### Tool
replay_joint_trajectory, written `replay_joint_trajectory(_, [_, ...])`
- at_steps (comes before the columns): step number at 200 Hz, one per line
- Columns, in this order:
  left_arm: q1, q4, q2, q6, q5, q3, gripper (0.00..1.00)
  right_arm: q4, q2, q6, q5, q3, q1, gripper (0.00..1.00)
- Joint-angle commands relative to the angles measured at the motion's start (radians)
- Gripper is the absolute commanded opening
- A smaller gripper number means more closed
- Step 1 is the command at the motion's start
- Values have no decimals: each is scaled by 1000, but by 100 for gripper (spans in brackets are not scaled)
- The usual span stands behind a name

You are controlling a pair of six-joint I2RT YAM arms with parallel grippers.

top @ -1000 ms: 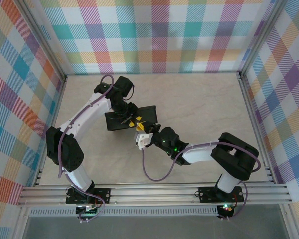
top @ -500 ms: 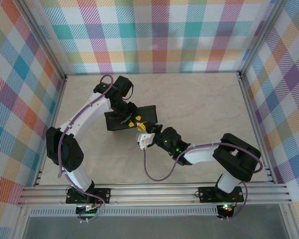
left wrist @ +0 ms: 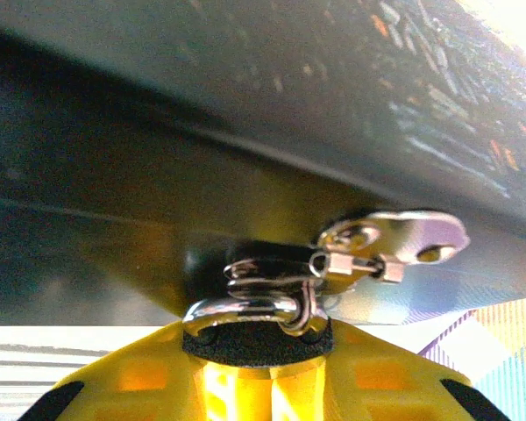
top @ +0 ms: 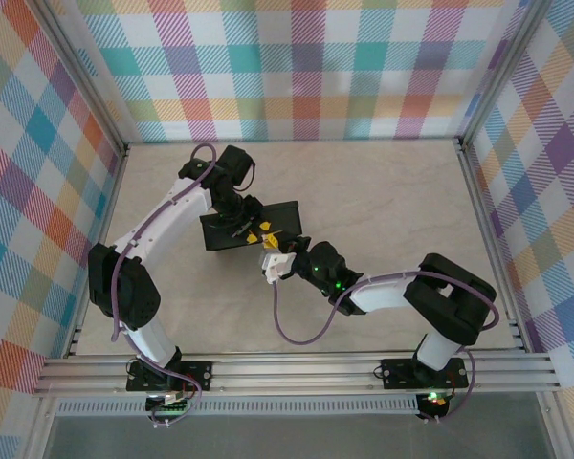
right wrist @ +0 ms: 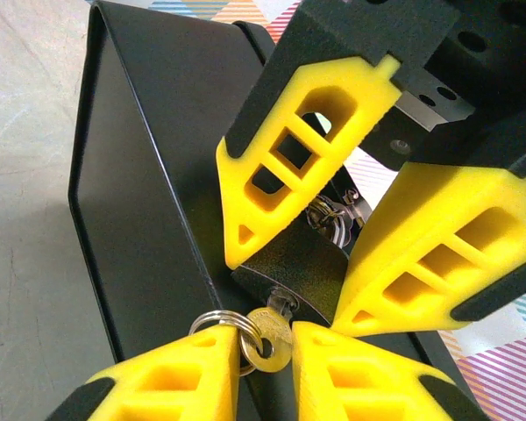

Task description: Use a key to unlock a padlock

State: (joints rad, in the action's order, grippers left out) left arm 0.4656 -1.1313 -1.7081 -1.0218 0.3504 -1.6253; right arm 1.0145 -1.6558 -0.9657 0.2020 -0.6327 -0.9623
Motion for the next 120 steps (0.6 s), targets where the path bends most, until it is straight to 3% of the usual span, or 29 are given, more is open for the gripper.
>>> replay_joint_trajectory(1, [-7,-1,59,-6,73,2,0,-31,-33,-11,12,-20,9,22])
replay_joint_trajectory(62, [-7,-3,53,-5,76,-10,0,-25,-52,-41,35,-15,10,27])
replay_joint_trajectory(120, [-7,-1,59,-4,79,-5,0,-27,-62,-21,60,-41,16,14])
